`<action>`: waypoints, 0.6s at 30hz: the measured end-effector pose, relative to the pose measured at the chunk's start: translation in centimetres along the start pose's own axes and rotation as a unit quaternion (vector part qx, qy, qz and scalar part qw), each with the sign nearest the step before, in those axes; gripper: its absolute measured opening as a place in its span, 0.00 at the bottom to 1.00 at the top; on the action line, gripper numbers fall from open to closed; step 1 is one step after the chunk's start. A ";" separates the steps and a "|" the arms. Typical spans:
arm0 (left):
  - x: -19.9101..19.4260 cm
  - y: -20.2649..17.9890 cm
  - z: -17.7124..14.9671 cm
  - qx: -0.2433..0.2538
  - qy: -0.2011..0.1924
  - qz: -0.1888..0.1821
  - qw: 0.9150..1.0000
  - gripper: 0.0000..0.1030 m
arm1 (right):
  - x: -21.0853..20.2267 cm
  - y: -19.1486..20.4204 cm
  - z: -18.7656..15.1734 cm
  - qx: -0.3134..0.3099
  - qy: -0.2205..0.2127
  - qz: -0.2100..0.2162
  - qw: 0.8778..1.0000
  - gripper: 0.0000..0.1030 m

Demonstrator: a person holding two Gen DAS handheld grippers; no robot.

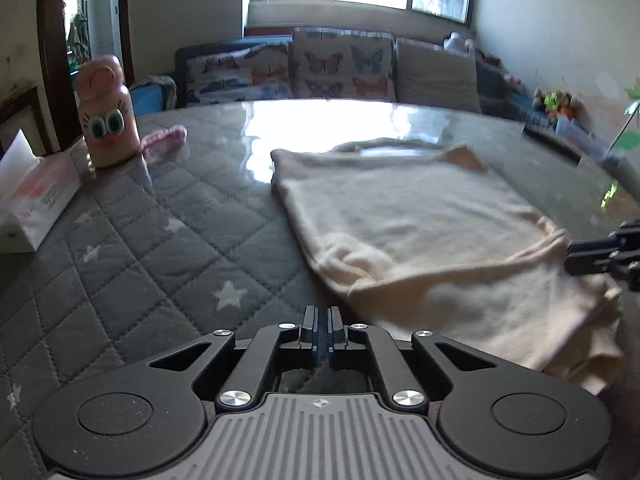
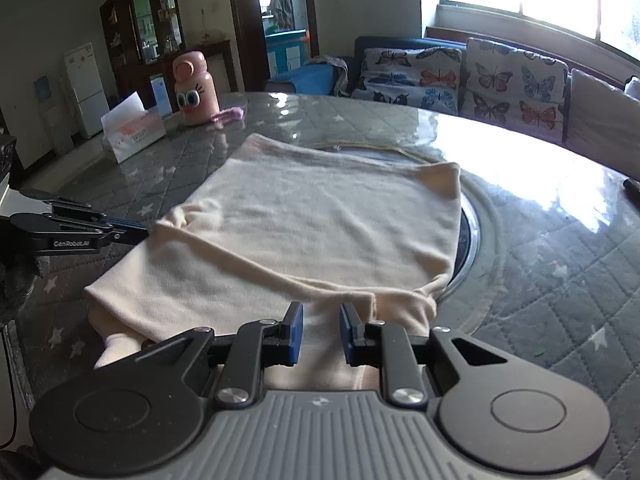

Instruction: Fold clothes

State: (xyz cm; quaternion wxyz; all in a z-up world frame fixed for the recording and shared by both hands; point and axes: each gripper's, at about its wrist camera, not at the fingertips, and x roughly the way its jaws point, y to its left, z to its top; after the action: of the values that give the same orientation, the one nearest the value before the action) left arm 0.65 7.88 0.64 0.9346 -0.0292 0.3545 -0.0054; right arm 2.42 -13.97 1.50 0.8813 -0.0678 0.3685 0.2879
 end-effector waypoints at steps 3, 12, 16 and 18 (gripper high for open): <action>-0.7 -1.5 1.0 0.012 -0.021 -0.030 0.999 0.05 | -0.2 0.0 0.2 -0.004 -0.004 0.001 1.000 0.19; 2.9 -3.2 1.0 0.039 0.012 -0.039 0.998 0.05 | 1.8 -0.8 0.2 -0.006 0.007 -0.008 1.000 0.18; 2.7 -3.0 0.8 0.043 0.011 -0.044 0.998 0.05 | 1.0 -1.2 0.2 -0.006 0.003 -0.010 1.000 0.18; 2.8 -3.1 0.9 0.044 0.011 -0.043 0.998 0.05 | 0.8 -1.2 0.3 -0.010 -0.001 -0.005 1.000 0.18</action>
State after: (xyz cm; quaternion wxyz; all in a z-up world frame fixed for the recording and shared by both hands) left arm 3.36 4.70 -0.41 0.9299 -0.0031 0.3627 -0.0619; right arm 3.72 -14.46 1.05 0.8824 -0.0779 0.3647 0.2868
